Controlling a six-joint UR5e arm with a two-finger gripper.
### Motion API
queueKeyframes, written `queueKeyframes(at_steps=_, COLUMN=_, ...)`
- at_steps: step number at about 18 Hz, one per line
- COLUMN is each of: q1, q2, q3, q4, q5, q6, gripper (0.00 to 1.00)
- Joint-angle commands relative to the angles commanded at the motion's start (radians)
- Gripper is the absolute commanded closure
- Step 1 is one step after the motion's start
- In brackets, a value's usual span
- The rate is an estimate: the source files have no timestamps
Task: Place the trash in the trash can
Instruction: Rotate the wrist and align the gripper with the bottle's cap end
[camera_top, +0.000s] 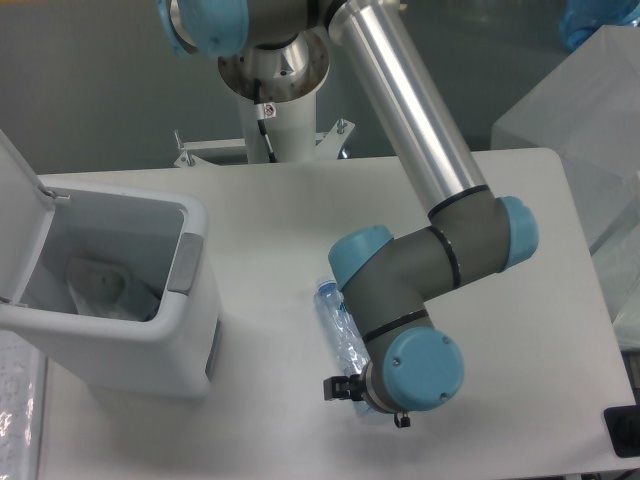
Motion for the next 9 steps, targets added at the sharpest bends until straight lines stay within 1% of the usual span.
queueKeyframes(at_steps=2, q1=-0.005, q2=0.000, q3=-0.012, q4=0.014, q5=0.037, q6=0.000, gripper=0.00)
queueKeyframes(at_steps=6, q1=-0.008, q2=-0.003, q3=-0.022, q4=0.020, q5=0.043, q6=-0.008, gripper=0.00)
queueKeyframes(at_steps=9, q1=-0.014, q2=-0.015, q3=-0.023, q4=0.057, q5=0.043, q6=-0.035, gripper=0.00)
